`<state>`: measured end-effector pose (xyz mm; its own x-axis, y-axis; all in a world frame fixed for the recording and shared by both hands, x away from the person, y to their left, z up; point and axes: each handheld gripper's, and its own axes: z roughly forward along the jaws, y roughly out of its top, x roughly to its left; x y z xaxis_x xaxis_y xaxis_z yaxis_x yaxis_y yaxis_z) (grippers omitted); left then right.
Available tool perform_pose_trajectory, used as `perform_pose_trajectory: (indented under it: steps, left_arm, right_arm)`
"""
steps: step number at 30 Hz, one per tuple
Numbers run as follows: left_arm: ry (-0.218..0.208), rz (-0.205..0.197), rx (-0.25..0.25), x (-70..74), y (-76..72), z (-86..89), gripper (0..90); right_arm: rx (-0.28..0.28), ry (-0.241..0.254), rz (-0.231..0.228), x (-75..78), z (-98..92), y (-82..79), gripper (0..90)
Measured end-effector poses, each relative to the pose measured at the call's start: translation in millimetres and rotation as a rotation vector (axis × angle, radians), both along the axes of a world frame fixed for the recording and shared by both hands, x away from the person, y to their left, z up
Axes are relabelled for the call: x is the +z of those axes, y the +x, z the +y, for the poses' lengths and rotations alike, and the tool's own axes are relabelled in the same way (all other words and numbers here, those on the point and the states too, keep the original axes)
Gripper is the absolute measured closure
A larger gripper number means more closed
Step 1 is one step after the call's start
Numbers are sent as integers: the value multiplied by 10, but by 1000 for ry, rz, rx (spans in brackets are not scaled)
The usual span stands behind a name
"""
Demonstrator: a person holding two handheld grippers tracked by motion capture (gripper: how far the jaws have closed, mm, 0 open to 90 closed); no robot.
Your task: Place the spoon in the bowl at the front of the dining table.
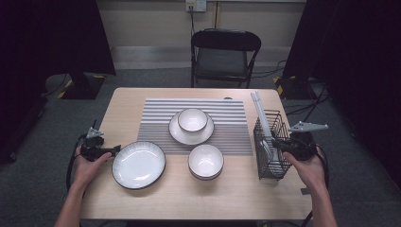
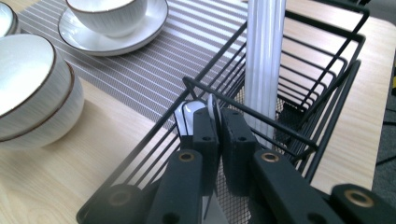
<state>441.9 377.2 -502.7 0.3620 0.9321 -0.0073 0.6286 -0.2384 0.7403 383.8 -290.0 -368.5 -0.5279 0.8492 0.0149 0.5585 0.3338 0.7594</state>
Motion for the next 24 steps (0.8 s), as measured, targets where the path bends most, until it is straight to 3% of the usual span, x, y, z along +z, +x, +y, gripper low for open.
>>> perform_pose_trajectory:
  steps: [24]
  left_arm:
    - [0, 0, 0, 0, 0, 0, 156]
  right_arm:
    - [-41, 45, -75, 101, 5, 38, 858]
